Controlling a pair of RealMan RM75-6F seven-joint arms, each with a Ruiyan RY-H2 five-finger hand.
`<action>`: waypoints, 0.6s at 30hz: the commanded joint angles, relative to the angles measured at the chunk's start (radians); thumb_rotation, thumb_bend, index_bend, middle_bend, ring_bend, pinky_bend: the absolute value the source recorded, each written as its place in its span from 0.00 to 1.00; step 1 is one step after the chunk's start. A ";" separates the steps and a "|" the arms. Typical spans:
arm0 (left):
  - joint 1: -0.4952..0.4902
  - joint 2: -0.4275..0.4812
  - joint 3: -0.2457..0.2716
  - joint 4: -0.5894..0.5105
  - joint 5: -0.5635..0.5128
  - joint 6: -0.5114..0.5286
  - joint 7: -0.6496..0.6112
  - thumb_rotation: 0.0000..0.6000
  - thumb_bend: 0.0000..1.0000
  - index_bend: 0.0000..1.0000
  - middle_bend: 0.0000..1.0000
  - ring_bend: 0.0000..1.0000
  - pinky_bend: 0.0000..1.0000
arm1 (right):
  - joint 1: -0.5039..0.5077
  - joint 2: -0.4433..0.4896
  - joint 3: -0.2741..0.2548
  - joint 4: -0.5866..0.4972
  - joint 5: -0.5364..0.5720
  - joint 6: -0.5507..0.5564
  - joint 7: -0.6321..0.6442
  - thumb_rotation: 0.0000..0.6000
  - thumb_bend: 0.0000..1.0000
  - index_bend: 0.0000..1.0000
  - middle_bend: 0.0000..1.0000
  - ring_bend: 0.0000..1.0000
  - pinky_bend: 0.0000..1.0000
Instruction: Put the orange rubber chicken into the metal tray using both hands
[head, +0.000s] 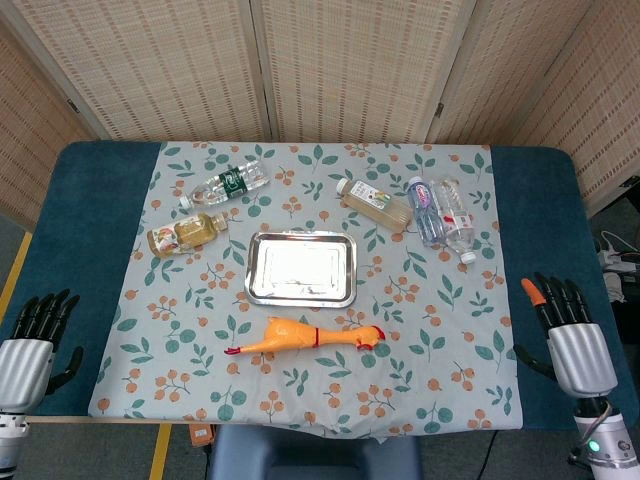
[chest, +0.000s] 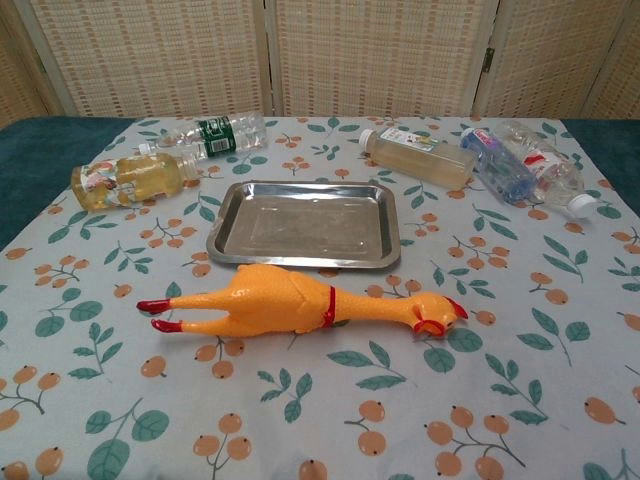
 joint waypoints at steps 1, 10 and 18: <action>0.001 -0.007 0.002 -0.004 -0.009 -0.016 -0.001 1.00 0.46 0.00 0.00 0.00 0.03 | 0.001 -0.002 -0.001 0.012 0.007 -0.040 0.002 1.00 0.15 0.00 0.00 0.00 0.00; -0.021 -0.007 0.014 -0.016 -0.005 -0.064 -0.007 1.00 0.46 0.00 0.00 0.00 0.03 | 0.054 -0.007 -0.037 -0.039 -0.029 -0.145 0.076 1.00 0.15 0.00 0.00 0.00 0.00; -0.041 0.006 0.030 -0.012 -0.013 -0.123 -0.036 1.00 0.46 0.00 0.00 0.00 0.03 | 0.229 -0.044 0.018 -0.271 0.112 -0.455 -0.086 1.00 0.15 0.02 0.00 0.00 0.14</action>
